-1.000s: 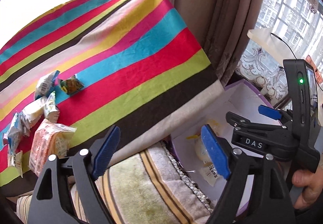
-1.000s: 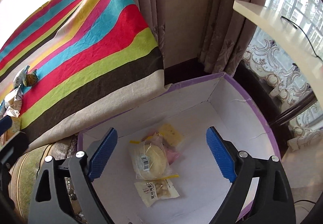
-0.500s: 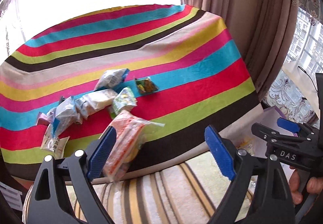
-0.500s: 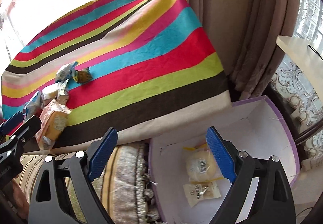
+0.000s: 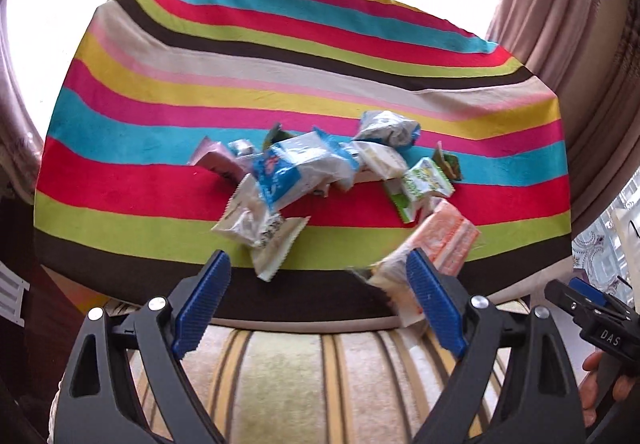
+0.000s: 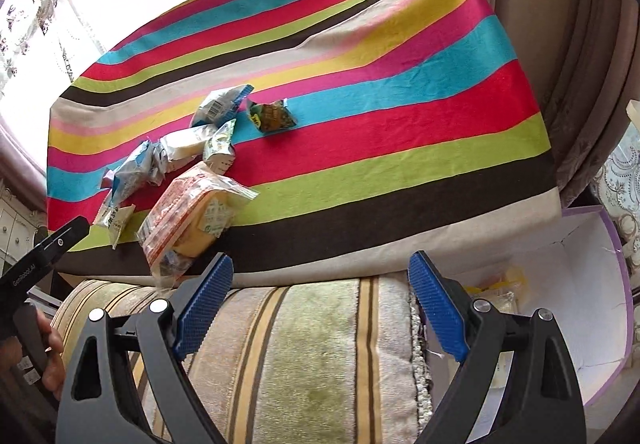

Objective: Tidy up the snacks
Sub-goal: 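Grasp a nut packet with the left tool while the right grasps the orange-printed bread bag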

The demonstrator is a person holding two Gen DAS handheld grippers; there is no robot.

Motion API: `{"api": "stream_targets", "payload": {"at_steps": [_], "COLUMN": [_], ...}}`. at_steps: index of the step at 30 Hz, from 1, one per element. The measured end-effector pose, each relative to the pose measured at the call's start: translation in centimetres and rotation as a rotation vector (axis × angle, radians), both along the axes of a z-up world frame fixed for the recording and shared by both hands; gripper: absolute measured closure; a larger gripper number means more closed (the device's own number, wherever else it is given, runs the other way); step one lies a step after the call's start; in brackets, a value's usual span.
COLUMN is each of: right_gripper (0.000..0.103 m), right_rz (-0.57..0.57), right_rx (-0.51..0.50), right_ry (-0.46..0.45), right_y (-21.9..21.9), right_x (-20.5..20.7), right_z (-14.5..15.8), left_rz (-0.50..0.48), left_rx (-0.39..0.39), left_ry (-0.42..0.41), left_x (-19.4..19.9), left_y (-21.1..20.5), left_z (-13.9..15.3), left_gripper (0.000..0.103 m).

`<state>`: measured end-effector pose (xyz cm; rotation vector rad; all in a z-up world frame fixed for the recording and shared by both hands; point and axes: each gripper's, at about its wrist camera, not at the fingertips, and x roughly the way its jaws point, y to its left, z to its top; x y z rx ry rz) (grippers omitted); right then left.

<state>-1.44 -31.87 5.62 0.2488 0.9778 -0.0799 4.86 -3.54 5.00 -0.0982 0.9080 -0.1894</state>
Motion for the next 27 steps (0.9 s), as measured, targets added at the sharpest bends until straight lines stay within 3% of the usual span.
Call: {"api": "stream_targets", "payload": {"at_steps": [8,13,20,27], "right_gripper": [0.016,0.016,0.016,0.016], "right_rz": [0.048,0.054,0.019,0.055], "right_rx": [0.025,0.041,0.082,0.088], "right_ry": [0.058,0.070,0.113,0.127], "right_y": [4.4,6.9,8.6,10.8], "right_x": [2.3,4.2,6.8,9.0], "right_z": [-0.9,-1.2,-1.8,-2.5], "left_rz": [0.027,-0.028,-0.116,-0.148], "left_rx": [0.012,0.034,0.148,0.142], "left_ry": [0.071,0.112,0.114,0.127], "left_x": [2.0,3.6,5.7,6.9], "left_y": [4.3,4.0,2.5,2.7], "left_z": [-1.7,-3.0,-3.9,-4.6], "left_gripper": [0.014,0.014,0.013,0.013]}}
